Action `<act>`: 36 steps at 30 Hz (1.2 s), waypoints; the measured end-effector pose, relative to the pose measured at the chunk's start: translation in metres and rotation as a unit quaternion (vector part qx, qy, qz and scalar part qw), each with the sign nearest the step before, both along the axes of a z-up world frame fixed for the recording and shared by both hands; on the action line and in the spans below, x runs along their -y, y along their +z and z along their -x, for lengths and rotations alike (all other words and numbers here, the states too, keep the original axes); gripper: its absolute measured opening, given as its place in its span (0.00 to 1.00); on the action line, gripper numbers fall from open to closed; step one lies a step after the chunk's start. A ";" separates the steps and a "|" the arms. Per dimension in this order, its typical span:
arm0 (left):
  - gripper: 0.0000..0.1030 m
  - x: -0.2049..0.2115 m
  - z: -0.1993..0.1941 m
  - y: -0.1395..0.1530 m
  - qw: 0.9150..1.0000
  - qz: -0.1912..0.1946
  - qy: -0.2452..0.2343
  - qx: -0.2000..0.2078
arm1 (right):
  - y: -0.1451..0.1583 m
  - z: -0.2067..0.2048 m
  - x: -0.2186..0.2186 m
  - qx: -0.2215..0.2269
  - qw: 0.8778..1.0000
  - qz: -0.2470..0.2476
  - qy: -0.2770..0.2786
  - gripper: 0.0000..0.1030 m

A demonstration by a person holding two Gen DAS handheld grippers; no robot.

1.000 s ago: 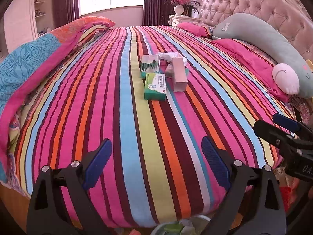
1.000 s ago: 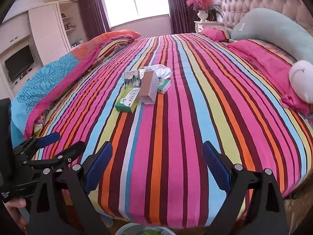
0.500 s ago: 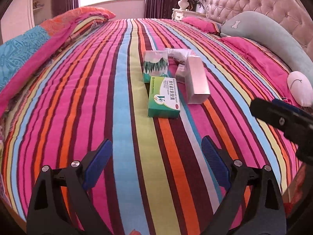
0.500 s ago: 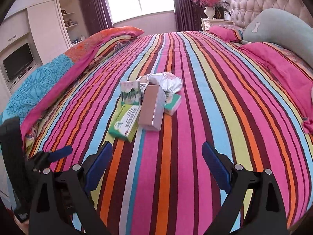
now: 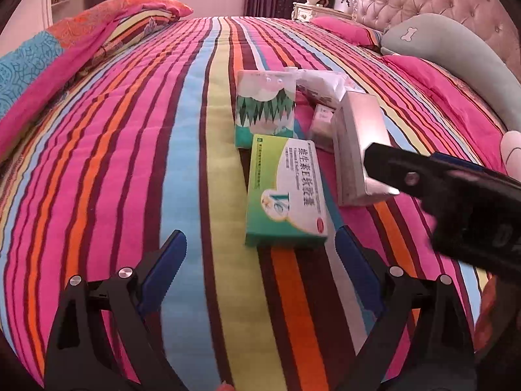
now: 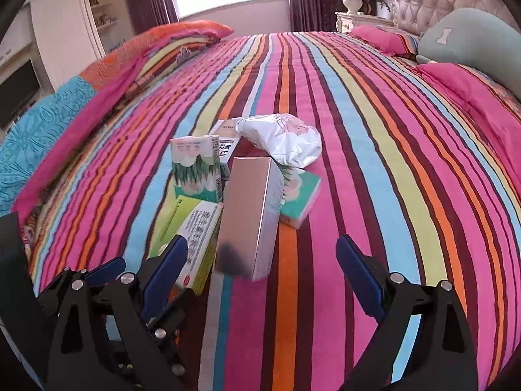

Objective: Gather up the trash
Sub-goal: 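Grasp the green Vitamin E box with the left tool while the right tool grasps the silver box, then carry the Vitamin E box and silver box over the wastebasket with both tools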

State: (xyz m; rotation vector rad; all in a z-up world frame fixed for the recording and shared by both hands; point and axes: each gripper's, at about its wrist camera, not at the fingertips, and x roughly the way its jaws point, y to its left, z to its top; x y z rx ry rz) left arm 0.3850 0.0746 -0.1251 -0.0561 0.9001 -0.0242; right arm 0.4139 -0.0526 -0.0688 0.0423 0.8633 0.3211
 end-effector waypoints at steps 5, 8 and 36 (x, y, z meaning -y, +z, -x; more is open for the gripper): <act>0.87 0.002 -0.015 -0.006 1.000 -0.009 -0.004 -0.009 | -0.010 -0.020 -0.009 -0.016 1.000 0.014 -0.005 0.85; 0.87 0.002 -0.023 -0.008 1.000 -0.009 -0.006 -0.010 | -0.016 -0.027 -0.010 -0.024 0.999 0.021 -0.011 0.83; 0.51 0.003 -0.007 0.013 1.000 -0.002 0.004 0.001 | -0.004 0.005 0.066 -0.059 0.995 -0.075 -0.040 0.30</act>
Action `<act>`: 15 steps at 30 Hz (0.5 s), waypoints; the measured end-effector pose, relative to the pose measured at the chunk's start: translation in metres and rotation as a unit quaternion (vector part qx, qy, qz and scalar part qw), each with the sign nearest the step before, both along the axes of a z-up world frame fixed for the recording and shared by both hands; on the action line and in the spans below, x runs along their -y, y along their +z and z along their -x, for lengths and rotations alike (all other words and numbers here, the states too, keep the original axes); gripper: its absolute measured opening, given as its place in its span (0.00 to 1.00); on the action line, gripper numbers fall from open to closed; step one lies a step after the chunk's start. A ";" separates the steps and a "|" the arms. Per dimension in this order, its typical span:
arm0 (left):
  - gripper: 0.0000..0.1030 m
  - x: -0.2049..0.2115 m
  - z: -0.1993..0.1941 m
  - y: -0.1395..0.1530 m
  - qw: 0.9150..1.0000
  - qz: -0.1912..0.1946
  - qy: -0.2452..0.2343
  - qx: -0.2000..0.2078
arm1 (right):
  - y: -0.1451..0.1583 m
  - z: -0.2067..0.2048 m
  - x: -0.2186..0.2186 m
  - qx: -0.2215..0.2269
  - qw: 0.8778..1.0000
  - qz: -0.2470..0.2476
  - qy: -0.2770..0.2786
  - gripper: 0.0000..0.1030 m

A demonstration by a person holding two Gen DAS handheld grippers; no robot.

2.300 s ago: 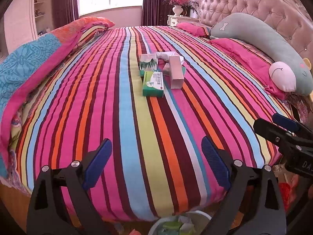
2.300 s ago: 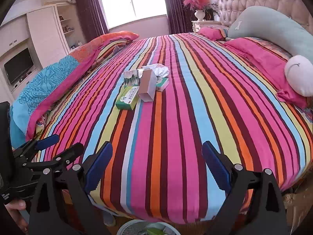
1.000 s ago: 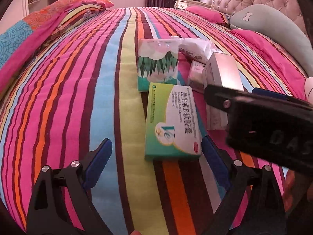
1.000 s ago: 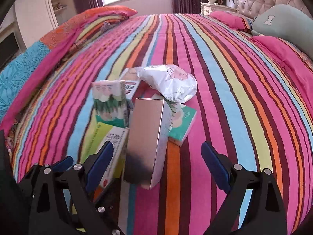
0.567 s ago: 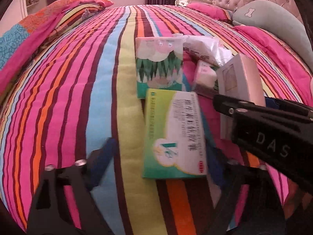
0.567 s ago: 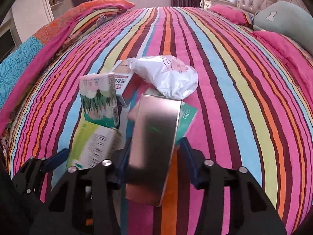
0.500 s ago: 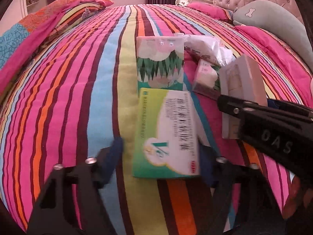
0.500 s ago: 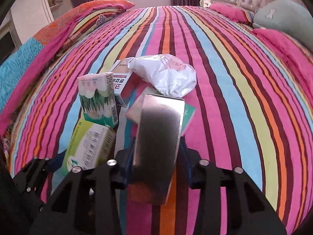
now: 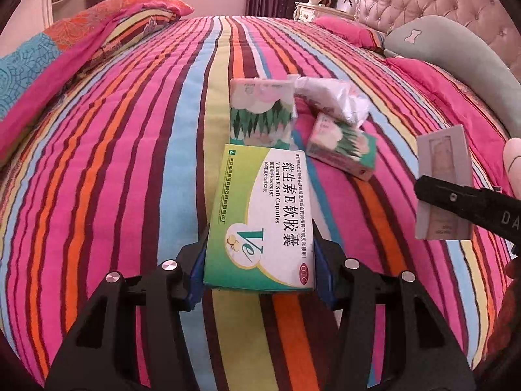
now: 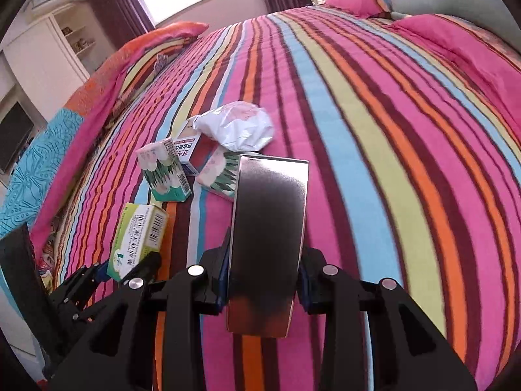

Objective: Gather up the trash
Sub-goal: 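Carry the Vitamin E box and silver box over the wastebasket with both tools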

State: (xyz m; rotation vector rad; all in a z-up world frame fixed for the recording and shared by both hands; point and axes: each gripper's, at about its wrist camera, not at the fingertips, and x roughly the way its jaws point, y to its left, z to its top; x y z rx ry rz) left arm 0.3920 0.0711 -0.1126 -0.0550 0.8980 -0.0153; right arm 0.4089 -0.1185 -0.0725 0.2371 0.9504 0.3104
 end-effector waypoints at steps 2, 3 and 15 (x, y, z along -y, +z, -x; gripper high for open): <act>0.51 0.003 0.007 0.006 1.000 0.000 -0.001 0.004 | 0.005 0.007 0.006 0.003 1.000 0.002 -0.005 0.30; 0.51 0.005 0.013 0.011 1.000 0.001 -0.002 0.007 | 0.006 0.010 0.009 0.004 1.000 0.002 -0.007 0.30; 0.51 0.009 0.084 0.042 1.000 -0.006 -0.005 0.019 | 0.024 0.081 0.041 0.016 1.000 0.008 -0.014 0.30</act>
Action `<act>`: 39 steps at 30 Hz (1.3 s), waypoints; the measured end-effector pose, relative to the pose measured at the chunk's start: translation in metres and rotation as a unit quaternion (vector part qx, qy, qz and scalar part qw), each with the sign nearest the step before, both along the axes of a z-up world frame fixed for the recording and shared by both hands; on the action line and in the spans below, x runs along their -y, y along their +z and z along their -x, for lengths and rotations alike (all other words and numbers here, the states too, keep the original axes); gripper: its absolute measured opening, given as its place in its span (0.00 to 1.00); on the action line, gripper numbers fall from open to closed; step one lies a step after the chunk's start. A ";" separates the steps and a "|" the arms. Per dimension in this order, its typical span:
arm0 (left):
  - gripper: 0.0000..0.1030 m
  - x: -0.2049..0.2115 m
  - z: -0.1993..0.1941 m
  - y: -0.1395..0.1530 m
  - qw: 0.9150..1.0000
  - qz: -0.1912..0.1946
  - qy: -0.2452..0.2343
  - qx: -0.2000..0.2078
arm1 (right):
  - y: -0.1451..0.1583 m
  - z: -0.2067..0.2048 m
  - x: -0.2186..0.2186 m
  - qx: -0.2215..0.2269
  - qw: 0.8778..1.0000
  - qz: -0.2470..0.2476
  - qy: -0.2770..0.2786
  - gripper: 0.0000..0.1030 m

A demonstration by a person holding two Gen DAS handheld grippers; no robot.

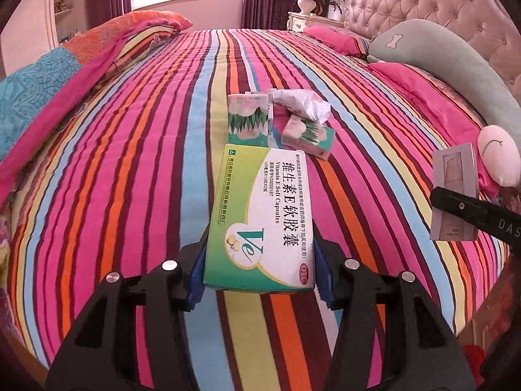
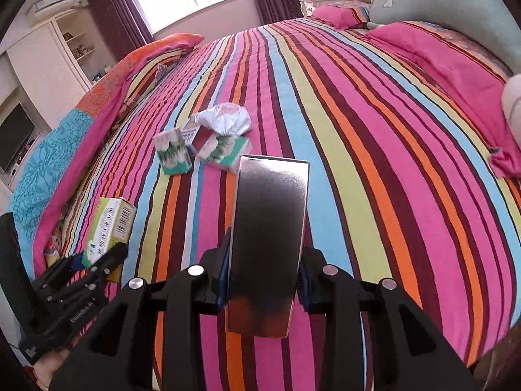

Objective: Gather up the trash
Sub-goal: 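Carry the Vitamin E box and silver box over the wastebasket with both tools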

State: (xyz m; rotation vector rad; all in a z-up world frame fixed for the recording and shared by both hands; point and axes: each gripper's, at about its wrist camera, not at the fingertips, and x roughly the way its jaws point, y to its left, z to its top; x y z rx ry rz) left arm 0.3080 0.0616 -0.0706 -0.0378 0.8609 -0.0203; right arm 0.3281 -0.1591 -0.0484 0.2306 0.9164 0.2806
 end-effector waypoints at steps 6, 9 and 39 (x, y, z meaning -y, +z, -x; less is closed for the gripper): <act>0.51 -0.004 0.049 0.003 1.000 -0.001 0.003 -0.002 | 0.006 0.043 0.012 0.006 1.000 -0.004 0.003 0.30; 0.51 -0.007 0.073 0.004 1.000 0.007 0.009 -0.007 | 0.009 0.064 0.018 0.009 1.000 -0.012 0.005 0.30; 0.51 0.025 0.264 -0.037 0.996 0.054 -0.041 -0.065 | -0.027 0.239 0.020 -0.065 0.992 -0.087 0.060 0.30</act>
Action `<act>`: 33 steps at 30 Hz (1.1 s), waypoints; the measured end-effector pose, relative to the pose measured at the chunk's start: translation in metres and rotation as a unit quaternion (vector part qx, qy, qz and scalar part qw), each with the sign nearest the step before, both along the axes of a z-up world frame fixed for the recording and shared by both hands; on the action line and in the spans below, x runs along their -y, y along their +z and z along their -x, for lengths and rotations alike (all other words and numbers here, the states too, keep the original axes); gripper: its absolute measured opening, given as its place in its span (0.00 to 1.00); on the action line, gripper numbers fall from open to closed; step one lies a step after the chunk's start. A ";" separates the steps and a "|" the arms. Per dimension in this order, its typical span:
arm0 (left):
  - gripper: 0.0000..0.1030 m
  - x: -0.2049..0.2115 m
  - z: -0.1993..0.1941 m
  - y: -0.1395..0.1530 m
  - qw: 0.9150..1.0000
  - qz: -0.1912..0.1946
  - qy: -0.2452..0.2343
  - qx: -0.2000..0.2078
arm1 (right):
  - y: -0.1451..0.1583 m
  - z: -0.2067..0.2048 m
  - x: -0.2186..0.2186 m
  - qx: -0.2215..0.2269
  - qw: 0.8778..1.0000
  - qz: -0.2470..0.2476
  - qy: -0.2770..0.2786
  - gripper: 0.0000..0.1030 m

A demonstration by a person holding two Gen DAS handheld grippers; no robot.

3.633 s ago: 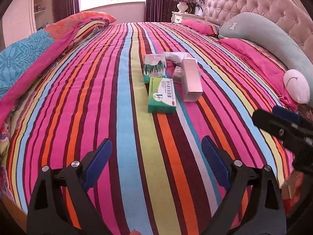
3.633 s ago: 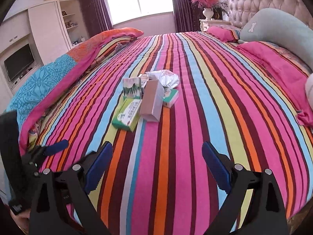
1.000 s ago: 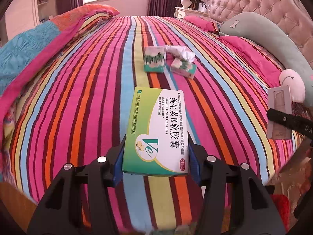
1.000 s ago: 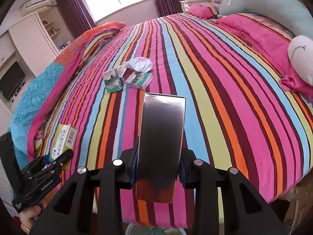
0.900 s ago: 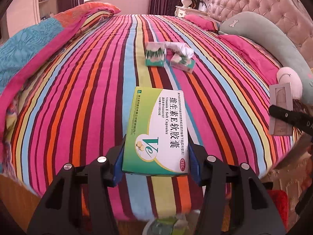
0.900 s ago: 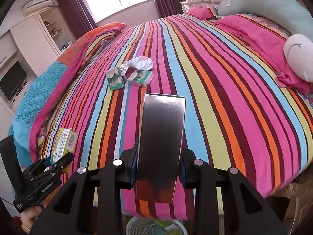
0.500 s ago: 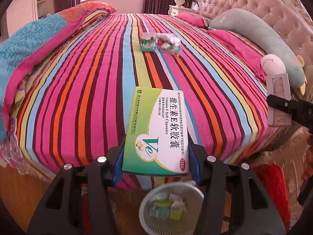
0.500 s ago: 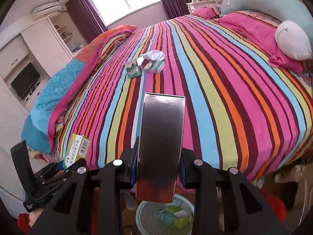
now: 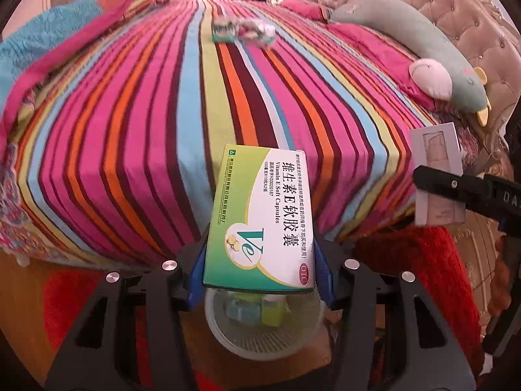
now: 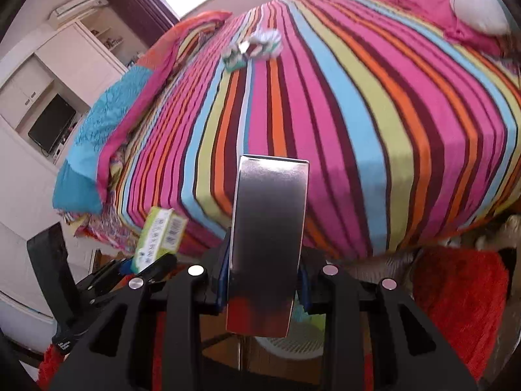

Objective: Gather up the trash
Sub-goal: 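Carry the Vitamin E box and silver box over the wastebasket with both tools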

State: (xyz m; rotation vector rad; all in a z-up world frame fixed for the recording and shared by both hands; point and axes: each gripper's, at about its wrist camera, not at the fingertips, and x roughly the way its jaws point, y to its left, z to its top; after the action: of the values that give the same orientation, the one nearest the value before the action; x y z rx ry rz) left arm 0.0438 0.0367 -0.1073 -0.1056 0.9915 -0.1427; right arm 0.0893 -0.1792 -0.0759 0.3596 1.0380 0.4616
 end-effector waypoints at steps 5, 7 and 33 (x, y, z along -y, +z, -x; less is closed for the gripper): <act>0.51 0.003 0.003 -0.034 0.998 0.020 0.004 -0.056 | -0.030 0.014 -0.012 -0.048 0.999 0.004 0.012 0.30; 0.51 0.003 0.001 -0.046 0.997 0.022 0.006 -0.076 | -0.048 0.016 -0.015 -0.080 0.997 0.005 0.014 0.30; 0.51 0.003 -0.027 -0.180 0.937 0.087 0.047 -0.336 | -0.181 -0.010 -0.036 -0.324 0.946 0.014 0.005 0.30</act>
State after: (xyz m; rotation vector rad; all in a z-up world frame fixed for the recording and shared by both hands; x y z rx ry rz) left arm 0.0711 0.0333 -0.2870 -0.3820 1.6541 -0.1077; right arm 0.0998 -0.1430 -0.2569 0.4971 1.6848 0.3386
